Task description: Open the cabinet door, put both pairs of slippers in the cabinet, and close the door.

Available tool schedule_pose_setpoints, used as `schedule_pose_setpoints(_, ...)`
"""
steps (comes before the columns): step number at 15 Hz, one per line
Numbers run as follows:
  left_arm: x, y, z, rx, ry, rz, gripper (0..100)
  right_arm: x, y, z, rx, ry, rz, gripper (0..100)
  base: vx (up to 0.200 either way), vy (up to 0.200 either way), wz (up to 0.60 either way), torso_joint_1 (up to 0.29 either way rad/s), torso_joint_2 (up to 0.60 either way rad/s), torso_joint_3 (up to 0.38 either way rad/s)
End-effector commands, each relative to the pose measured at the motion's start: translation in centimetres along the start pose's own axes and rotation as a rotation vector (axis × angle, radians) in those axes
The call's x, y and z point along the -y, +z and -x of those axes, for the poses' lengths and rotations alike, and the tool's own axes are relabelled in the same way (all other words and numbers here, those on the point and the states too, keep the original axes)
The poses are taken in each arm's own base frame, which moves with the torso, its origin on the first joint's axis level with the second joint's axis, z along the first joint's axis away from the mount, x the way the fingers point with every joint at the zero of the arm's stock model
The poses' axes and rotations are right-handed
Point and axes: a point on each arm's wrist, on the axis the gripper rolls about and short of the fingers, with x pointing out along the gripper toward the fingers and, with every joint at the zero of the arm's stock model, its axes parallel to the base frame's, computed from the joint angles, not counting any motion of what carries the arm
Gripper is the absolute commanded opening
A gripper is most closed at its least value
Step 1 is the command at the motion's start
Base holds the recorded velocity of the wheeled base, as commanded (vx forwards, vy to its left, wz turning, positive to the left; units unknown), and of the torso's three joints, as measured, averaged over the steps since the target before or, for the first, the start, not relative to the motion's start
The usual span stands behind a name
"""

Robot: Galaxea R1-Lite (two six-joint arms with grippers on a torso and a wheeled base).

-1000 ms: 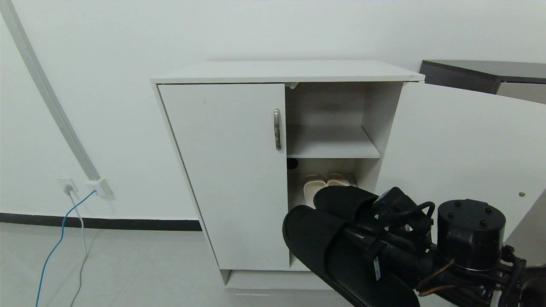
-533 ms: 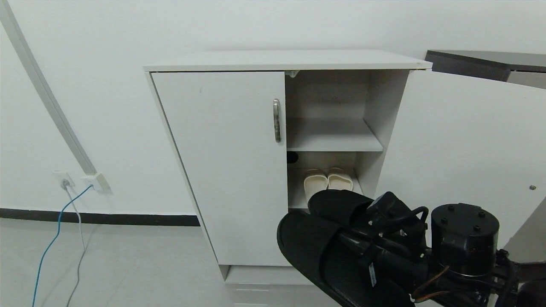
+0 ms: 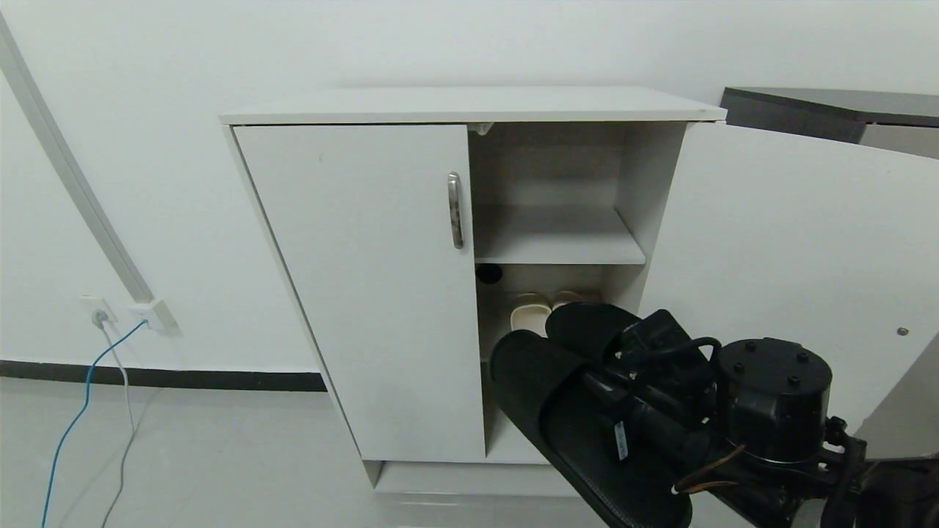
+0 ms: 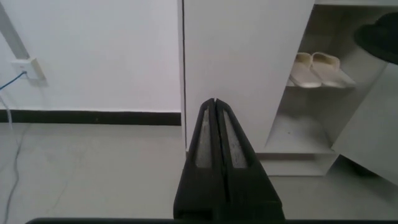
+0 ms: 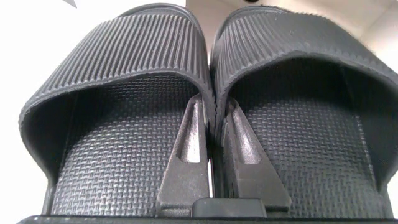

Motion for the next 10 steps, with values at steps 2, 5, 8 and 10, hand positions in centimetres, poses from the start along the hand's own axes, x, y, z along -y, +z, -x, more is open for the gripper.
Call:
schedule_pose_setpoints(2,0.0,0.0,0.0,-0.001,0.001,-0.001,0,-1.1,0.9,-0.8,0.010,-0.061,-0.059,0,0.000,0.000,0.00,0.000,0.00,0.000)
schedule_pose_setpoints(5,0.0,0.0,0.0,0.001,0.000,-0.001,0,-3.6,2.7,-1.4,-0.067,-0.159,-0.171,0,0.000,0.000,0.00,0.000,0.00,0.000)
schedule_pose_setpoints(8,0.0,0.0,0.0,-0.001,0.000,-0.001,0,-5.1,5.0,-2.4,-0.118,-0.311,-0.241,0,0.000,0.000,0.00,0.000,0.00,0.000)
schedule_pose_setpoints(10,0.0,0.0,0.0,0.001,0.000,-0.001,0,-5.3,5.5,-3.8,-0.102,-0.383,-0.247,0,0.000,0.000,0.00,0.000,0.00,0.000)
